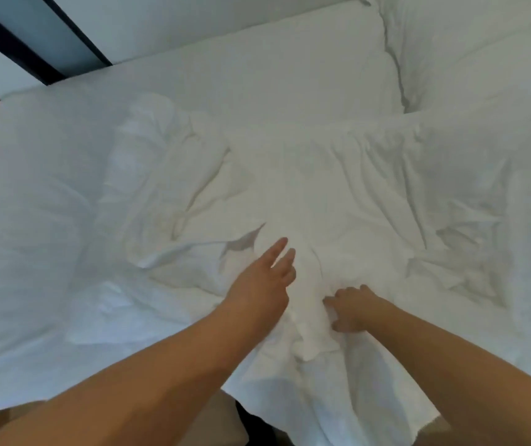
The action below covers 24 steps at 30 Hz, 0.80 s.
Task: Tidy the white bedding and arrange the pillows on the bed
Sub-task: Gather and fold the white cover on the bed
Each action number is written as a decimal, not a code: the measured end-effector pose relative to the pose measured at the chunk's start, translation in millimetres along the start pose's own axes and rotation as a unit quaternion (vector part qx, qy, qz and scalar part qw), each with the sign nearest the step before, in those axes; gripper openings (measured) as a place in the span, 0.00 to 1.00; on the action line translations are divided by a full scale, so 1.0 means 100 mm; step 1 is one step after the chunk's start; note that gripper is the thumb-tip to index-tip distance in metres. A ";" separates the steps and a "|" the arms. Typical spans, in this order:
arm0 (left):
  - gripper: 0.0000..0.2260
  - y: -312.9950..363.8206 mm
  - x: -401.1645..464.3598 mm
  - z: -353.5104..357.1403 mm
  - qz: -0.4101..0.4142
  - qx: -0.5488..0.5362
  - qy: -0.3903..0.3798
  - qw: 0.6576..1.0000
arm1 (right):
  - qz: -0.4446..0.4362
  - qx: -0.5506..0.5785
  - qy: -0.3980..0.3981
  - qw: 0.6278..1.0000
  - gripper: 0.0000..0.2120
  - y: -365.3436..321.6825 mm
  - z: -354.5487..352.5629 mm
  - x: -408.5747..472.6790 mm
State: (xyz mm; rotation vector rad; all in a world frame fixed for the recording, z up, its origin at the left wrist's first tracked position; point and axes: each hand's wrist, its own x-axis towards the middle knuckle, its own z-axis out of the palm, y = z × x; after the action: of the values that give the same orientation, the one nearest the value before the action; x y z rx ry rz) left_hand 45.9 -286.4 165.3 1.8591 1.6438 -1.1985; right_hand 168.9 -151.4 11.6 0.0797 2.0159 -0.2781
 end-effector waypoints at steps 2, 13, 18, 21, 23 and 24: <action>0.18 0.11 0.42 0.31 0.013 -0.033 0.016 0.999 | -0.002 0.020 0.031 0.999 0.29 0.08 -0.04 0.08; 0.25 0.97 1.01 1.50 -0.059 -0.007 -0.030 0.998 | 0.034 0.121 0.193 0.973 0.51 -0.01 0.15 0.72; 0.26 0.74 0.98 1.64 -0.069 0.043 -0.026 0.996 | 0.003 0.087 0.208 0.974 0.36 -0.23 0.03 0.91; 0.26 0.53 1.15 1.69 -0.030 0.049 0.011 0.998 | 0.046 0.071 0.227 0.970 0.22 -0.14 0.00 0.94; 0.23 0.43 1.17 1.61 0.029 0.005 0.010 1.000 | 0.058 0.035 0.225 0.972 0.20 -0.15 0.11 0.96; 0.18 0.39 1.10 1.52 0.051 -0.031 -0.026 0.998 | 0.061 0.028 0.226 0.972 0.19 -0.16 0.12 0.96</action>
State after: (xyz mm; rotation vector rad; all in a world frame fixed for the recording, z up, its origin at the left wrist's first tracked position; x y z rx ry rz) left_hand 25.3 -342.8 -16.5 1.8345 1.5208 -1.1310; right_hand 133.9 -175.9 -76.3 0.3255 2.4424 -0.2548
